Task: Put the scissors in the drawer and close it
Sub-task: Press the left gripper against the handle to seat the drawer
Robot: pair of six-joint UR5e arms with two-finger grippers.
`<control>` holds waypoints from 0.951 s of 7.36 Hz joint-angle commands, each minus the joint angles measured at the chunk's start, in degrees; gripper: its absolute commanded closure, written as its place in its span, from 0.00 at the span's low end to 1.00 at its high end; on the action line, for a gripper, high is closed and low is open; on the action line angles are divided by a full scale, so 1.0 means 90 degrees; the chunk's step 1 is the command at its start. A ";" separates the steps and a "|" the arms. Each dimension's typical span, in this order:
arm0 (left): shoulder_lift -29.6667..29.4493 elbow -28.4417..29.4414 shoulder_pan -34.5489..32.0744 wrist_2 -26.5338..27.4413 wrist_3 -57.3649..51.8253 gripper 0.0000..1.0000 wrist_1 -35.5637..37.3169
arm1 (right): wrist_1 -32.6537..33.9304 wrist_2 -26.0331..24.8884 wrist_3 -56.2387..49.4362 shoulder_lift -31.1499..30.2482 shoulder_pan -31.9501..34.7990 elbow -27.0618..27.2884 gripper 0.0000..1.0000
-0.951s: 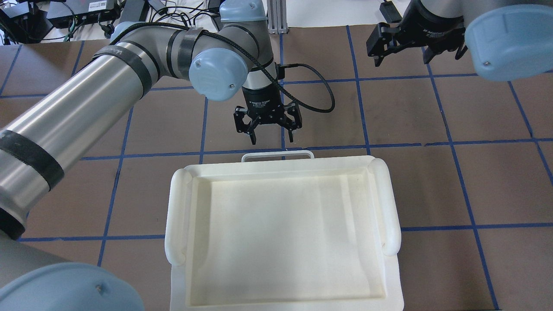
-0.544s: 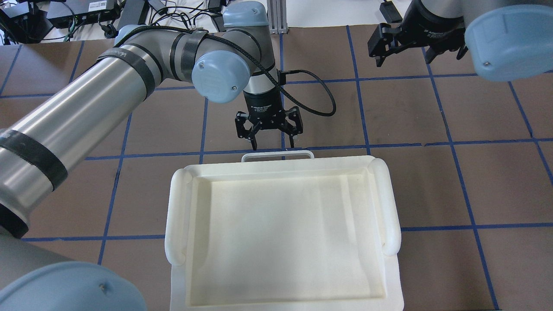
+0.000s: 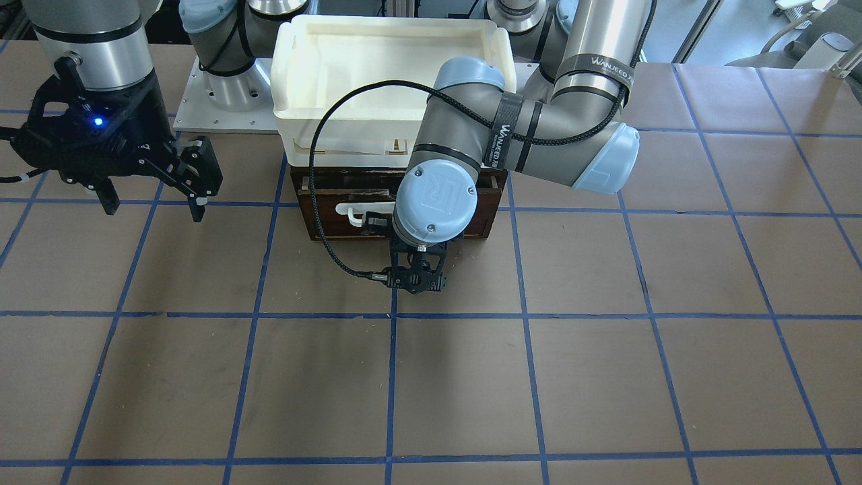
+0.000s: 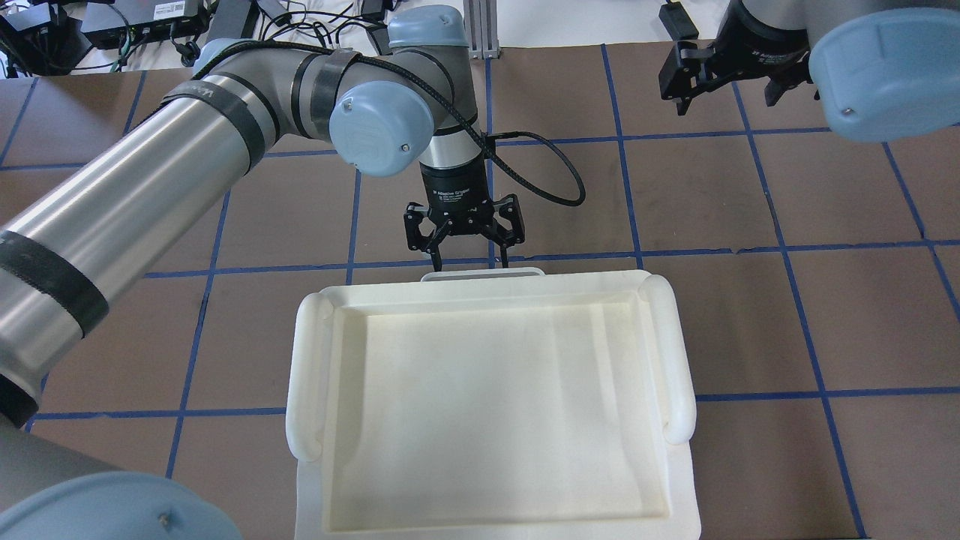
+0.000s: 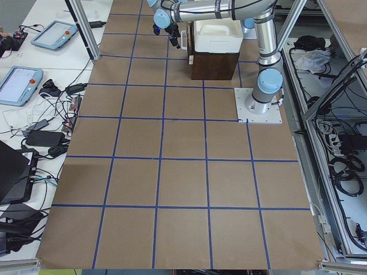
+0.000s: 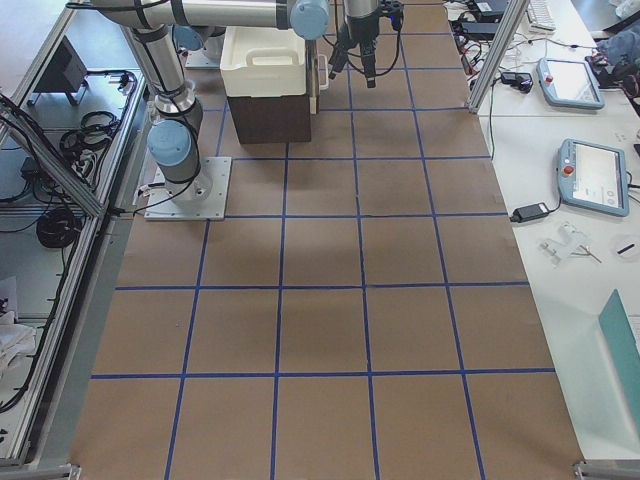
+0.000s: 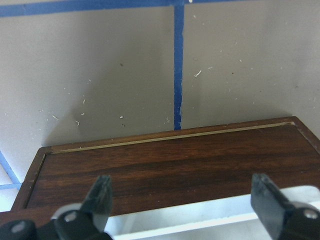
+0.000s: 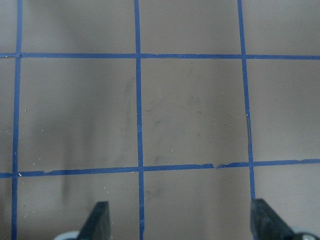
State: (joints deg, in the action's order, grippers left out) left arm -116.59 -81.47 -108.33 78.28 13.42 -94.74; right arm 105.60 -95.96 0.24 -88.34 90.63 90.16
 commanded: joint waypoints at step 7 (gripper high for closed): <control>0.0161 -0.0127 -0.0005 -0.0006 0.0003 0.00 -0.0264 | -0.0785 0.1180 -0.0007 -0.0292 0.0028 0.0001 0.00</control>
State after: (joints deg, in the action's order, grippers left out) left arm -115.68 -82.75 -108.43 78.26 13.44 -97.20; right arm 99.61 -85.66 0.18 -90.78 90.87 90.10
